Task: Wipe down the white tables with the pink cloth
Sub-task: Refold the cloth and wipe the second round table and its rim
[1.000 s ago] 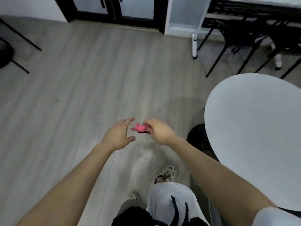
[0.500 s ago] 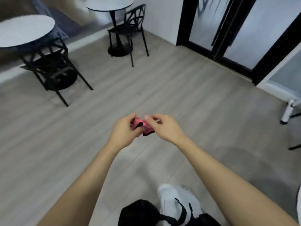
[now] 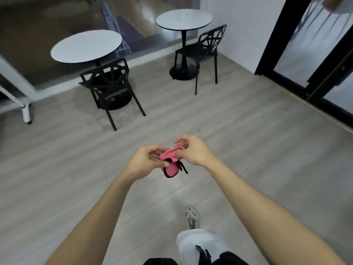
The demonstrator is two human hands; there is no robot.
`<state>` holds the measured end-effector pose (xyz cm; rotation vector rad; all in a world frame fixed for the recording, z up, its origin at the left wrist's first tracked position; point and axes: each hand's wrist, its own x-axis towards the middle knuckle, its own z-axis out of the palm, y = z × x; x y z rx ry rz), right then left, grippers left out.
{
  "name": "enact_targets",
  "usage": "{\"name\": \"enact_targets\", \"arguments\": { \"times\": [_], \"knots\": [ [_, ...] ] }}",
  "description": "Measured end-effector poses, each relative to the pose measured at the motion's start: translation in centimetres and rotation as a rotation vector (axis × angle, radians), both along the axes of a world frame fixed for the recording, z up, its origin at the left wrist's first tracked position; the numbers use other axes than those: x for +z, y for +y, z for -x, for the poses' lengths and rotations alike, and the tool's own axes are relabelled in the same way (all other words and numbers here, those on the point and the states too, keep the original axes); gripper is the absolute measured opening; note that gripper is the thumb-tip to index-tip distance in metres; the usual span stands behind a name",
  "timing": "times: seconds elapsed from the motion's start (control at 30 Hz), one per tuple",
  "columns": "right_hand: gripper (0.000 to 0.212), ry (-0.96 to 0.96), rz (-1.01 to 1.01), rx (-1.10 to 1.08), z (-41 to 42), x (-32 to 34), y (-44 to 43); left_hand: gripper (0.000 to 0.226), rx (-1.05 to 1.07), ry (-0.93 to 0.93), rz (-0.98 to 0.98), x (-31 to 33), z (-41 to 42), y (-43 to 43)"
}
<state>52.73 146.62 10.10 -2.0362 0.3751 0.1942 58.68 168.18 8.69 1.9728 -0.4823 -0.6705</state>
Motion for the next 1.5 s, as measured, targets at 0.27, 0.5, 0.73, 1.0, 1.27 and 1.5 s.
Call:
{"name": "enact_targets", "arguments": {
  "times": [0.27,0.5,0.73,1.0,1.27,1.5],
  "knots": [
    [0.028,-0.095,-0.113,0.115,-18.4,0.4,-2.0,0.030,0.274,0.132,0.205,0.9,-15.2,0.0],
    [0.038,-0.050,0.025,0.379,-34.2,1.1,-2.9,0.026,0.445,0.168,0.279,0.2,-29.7,0.5],
    [0.018,-0.056,0.140,0.242,-48.8,2.4,-4.3,0.009,0.456,-0.090,0.085,-0.1,-47.6,-3.6],
    [0.019,-0.051,-0.026,-0.115,-63.5,2.6,-11.3,0.072,0.111,-0.041,-0.007,1.1,-62.5,-12.3],
    [0.036,-0.072,-0.184,-0.050,-79.6,2.4,-21.1,0.025,0.117,-0.118,0.024,0.9,-76.3,-22.0],
    [0.029,0.030,-0.284,0.167,-92.7,2.9,-25.5,0.022,0.517,-0.101,0.043,-0.1,-85.7,-23.6]
  ]
}}
